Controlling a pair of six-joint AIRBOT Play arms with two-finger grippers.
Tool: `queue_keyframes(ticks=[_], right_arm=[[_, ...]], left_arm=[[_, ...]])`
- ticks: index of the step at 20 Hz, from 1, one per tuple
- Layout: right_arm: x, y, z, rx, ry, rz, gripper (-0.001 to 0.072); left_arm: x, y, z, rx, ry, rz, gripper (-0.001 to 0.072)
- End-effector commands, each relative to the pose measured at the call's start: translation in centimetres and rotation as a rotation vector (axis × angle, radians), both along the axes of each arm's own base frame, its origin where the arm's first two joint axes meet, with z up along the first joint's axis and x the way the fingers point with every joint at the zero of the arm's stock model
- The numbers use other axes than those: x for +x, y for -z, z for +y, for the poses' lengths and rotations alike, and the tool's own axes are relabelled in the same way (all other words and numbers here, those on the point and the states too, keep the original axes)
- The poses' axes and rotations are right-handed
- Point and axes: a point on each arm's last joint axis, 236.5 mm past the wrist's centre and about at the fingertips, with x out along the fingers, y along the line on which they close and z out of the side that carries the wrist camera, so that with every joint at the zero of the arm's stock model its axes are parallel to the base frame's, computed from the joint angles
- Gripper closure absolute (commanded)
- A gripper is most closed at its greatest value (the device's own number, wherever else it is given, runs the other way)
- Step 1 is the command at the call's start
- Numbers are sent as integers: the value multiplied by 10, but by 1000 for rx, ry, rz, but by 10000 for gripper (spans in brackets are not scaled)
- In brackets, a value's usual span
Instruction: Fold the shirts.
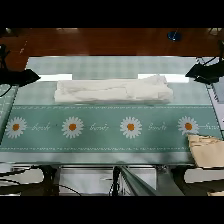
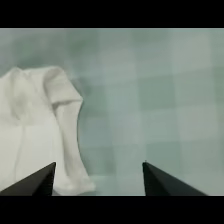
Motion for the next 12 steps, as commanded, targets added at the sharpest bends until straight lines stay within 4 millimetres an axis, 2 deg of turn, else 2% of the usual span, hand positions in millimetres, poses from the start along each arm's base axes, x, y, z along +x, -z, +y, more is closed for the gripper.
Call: queue_keyframes(ticks=[1,4,9,12], right_arm=[[-18,29,34,273,-43,147,89],[-8,48,59,409,-48,164,90],[0,86,81,397,-56,217,90],[7,104,104,388,-66,231,91]], left_arm=[[-12,4,-5,-4,18,59,253],[-13,6,-11,-5,34,66,253],[-12,8,-21,8,63,71,253],[-11,8,-28,10,79,71,254]])
